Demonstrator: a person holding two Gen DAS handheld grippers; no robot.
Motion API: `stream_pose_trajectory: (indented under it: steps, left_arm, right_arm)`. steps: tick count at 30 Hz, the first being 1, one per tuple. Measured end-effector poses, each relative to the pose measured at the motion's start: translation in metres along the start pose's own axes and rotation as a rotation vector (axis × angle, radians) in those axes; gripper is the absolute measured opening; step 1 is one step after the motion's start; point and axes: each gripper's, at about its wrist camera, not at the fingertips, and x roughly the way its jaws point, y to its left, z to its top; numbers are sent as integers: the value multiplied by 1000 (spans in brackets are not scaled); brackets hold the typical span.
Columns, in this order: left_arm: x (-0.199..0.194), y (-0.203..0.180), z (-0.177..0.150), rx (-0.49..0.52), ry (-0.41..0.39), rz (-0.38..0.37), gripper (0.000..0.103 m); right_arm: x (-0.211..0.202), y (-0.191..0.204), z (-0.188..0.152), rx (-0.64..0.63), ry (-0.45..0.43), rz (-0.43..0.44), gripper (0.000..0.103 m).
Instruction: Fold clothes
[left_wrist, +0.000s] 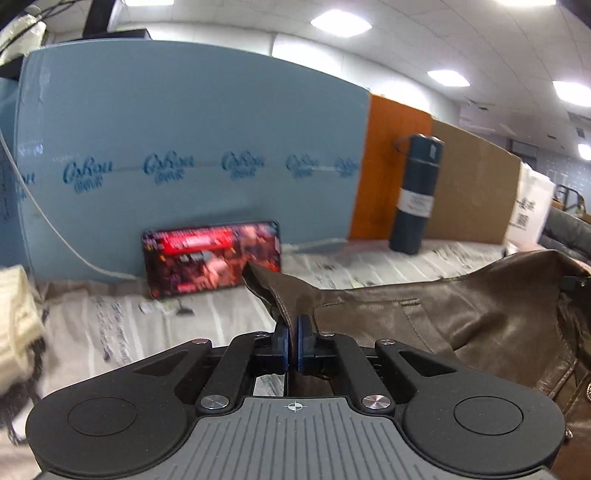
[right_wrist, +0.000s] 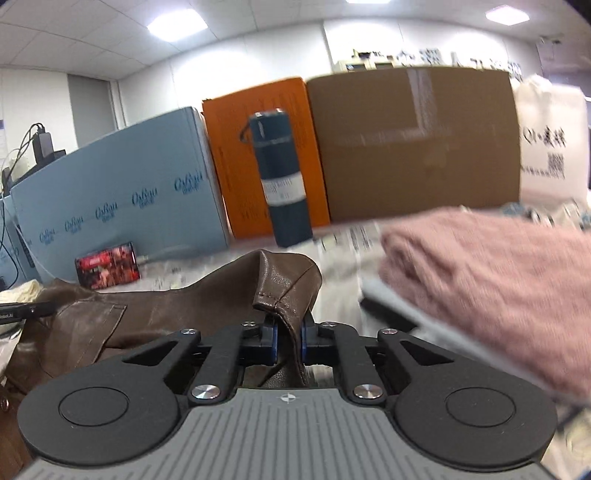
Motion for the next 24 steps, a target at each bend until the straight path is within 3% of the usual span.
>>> stream_pose_trajectory:
  steps: [6, 9, 11, 12, 16, 19, 24]
  left_arm:
    - [29, 17, 5, -64, 68, 21, 5]
    - [37, 26, -1, -93, 114, 40, 13]
    - [35, 33, -3, -114, 124, 46, 24]
    - [32, 35, -2, -124, 122, 60, 27]
    - [9, 45, -3, -162, 104, 57, 29]
    - [-17, 50, -10, -187, 85, 50, 53]
    - [-63, 44, -25, -183, 55, -26, 61]
  right_arm:
    - [45, -2, 11, -22, 78, -13, 11]
    - [53, -7, 3, -33, 119, -63, 34]
    - [47, -7, -1, -67, 126, -97, 52]
    - [43, -8, -2, -84, 129, -102, 54]
    - [19, -11, -3, -136, 143, -128, 74]
    - [-4, -9, -5, -162, 130, -148, 79]
    - [-42, 10, -10, -162, 72, -90, 84]
